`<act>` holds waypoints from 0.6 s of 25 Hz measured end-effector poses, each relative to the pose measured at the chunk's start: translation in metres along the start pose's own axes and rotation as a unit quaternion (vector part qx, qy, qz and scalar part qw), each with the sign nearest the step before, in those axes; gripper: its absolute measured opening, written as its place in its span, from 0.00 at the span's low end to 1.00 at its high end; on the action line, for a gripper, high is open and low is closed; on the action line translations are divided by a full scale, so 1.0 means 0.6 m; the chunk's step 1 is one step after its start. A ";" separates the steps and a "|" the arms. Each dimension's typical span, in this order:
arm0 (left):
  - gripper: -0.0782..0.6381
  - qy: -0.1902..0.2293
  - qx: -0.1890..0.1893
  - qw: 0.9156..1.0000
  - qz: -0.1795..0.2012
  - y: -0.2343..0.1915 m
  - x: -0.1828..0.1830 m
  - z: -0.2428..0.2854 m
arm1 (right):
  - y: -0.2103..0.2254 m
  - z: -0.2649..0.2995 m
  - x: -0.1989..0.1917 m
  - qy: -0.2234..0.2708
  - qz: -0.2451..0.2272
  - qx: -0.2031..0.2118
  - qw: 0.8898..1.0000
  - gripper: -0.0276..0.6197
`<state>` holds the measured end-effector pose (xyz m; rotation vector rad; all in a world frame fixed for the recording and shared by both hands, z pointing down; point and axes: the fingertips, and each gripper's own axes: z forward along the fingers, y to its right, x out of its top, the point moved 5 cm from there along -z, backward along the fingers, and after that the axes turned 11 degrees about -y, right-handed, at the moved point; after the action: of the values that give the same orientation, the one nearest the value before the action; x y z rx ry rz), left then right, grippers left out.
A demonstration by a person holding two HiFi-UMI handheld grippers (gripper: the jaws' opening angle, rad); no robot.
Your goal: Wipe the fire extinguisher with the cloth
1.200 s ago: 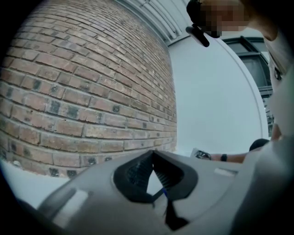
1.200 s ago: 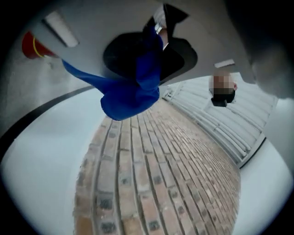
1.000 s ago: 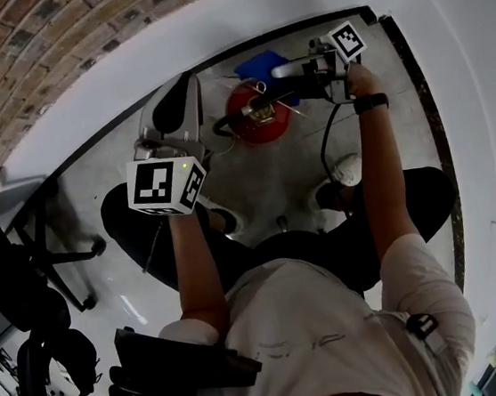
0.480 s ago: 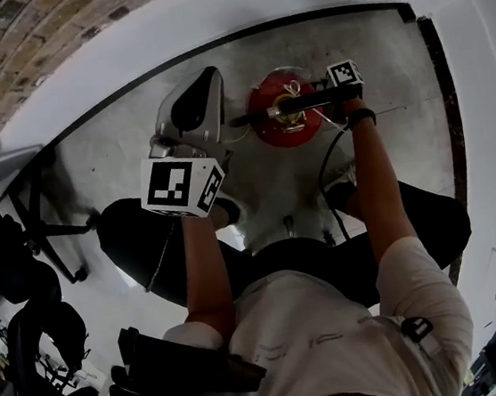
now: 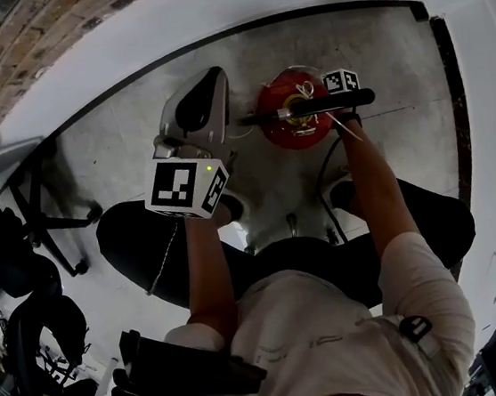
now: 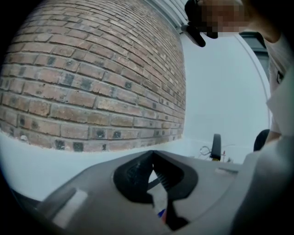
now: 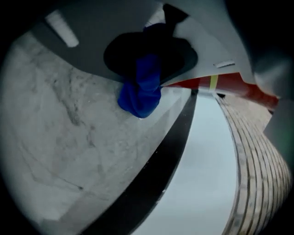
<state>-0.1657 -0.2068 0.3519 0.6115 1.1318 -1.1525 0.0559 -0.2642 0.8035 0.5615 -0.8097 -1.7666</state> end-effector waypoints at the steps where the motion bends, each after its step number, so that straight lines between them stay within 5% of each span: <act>1: 0.11 0.005 -0.003 1.000 0.004 0.001 0.004 -0.001 | -0.024 -0.014 0.008 -0.008 -0.019 0.003 1.000 0.15; 5: 0.11 0.026 -0.008 1.000 0.008 0.005 0.036 -0.015 | -0.190 -0.162 0.088 0.080 -0.059 0.141 0.985 0.15; 7: 0.11 0.038 -0.009 0.999 0.010 0.004 0.052 -0.025 | -0.278 -0.263 0.127 0.123 -0.075 0.211 0.967 0.15; 9: 0.11 0.050 -0.007 0.999 0.010 0.000 0.065 -0.035 | -0.371 -0.352 0.158 0.132 -0.147 0.282 0.939 0.15; 13: 0.11 0.063 -0.003 0.998 0.003 -0.011 0.077 -0.049 | -0.562 -0.432 0.130 0.036 -0.278 0.430 0.858 0.15; 15: 0.11 0.064 -0.001 0.998 -0.003 -0.014 0.073 -0.049 | -0.600 -0.400 0.101 -0.046 -0.307 0.425 0.850 0.15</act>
<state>-0.1852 -0.2016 0.3023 0.6889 1.2432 -1.1293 -0.0193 -0.3078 0.3753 1.4582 -1.6329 -1.9400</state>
